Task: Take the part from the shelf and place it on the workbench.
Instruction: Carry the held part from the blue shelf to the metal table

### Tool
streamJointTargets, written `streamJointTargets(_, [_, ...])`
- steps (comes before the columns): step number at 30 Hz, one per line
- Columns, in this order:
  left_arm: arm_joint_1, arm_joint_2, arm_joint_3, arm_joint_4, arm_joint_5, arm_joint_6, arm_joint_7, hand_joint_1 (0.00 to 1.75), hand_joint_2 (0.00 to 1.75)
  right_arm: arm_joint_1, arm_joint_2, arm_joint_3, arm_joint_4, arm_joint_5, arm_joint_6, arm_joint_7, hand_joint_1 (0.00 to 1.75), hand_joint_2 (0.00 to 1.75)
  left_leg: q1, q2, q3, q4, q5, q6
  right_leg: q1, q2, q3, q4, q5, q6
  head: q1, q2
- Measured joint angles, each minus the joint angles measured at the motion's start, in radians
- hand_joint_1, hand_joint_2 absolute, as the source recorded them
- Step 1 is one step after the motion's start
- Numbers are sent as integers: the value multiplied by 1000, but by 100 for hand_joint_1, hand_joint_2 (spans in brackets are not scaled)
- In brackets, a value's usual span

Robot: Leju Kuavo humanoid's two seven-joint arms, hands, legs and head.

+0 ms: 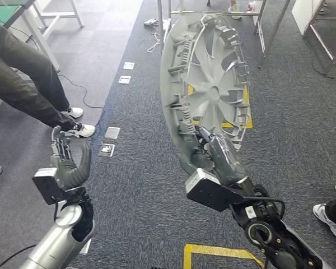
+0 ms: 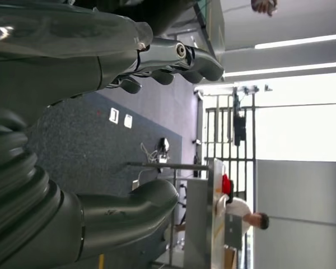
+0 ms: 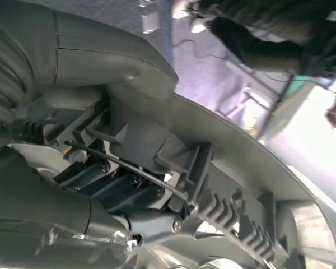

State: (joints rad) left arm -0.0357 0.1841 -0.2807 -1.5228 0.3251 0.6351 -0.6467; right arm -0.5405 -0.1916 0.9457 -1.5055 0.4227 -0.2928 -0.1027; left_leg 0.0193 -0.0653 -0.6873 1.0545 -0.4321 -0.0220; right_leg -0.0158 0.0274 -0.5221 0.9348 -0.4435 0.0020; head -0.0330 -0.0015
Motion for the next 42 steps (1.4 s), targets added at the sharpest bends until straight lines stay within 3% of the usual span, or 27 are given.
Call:
streamJointTargets(1, [-5,-1,-1,2,3,0,-1,0,175,0,0,0,0,0,0,-2,175,175,0,33,-35,70,-32,-7,0,-12,0,-1,1,-3,-4,0])
streamJointTargets(2, [-8,-2,-2,4,6,0,-1,0,175,0,0,0,1,-1,0,-4,175,175,4,50,-69,140,-59,-12,1,-24,-1,-1,1,-4,-5,0])
streamJointTargets(3, [-8,-3,-3,7,9,0,-2,0,175,0,0,0,3,-1,1,-6,175,175,7,58,-92,187,-71,-16,1,-35,-1,-1,1,-4,-5,0])
streamJointTargets(4, [-8,-3,-4,10,10,0,-3,0,175,0,0,0,4,-2,2,-8,175,175,10,60,-96,196,-66,-20,0,-44,-2,-1,1,-3,-6,0])
streamJointTargets(5, [-9,-3,-4,13,10,0,-4,0,175,0,0,0,6,-3,2,-9,175,175,12,61,-77,163,-44,-22,-2,-50,-2,0,0,-1,-7,0])
streamJointTargets(7, [-11,-3,-4,17,6,0,-4,0,175,0,0,0,8,-4,4,-11,175,175,15,69,3,20,13,-23,-3,-60,-3,4,-5,7,-9,0])
streamJointTargets(8, [-12,-4,-4,18,3,0,-4,0,175,-1,0,0,8,-5,4,-11,175,175,14,72,38,-43,31,-19,-1,-62,-4,9,-8,13,-11,0])
streamJointTargets(10, [-14,-4,-5,19,0,0,-4,0,175,-3,0,-1,8,-5,5,-11,175,175,13,75,69,-97,38,-6,5,-63,-7,15,-17,19,-9,0])
streamJointTargets(14, [-16,-5,-6,20,1,0,-1,0,175,-4,0,-1,8,-9,9,-10,175,175,10,70,72,-99,36,7,7,-62,-3,13,-19,-5,4,0])
streamJointTargets(19, [-18,-5,-6,21,1,0,0,0,175,-4,0,-1,8,-12,11,-10,175,175,6,69,71,-97,33,17,5,-62,4,1,-13,11,7,0])
streamJointTargets(22, [-18,-5,-6,21,1,0,0,0,175,-4,0,-1,8,-12,11,-10,175,175,4,70,72,-96,32,20,3,-62,6,-2,-12,31,7,0])
streamJointTargets(24, [-18,-5,-6,21,1,0,0,0,175,-4,0,-1,8,-12,11,-10,175,175,4,70,72,-95,32,20,3,-62,6,-3,-12,37,6,0])
streamJointTargets(42, [-35,-3,-21,28,36,-1,-1,0,175,-4,0,-1,8,-22,10,-11,175,175,5,71,76,-104,35,18,6,-61,5,-3,-13,37,6,0])
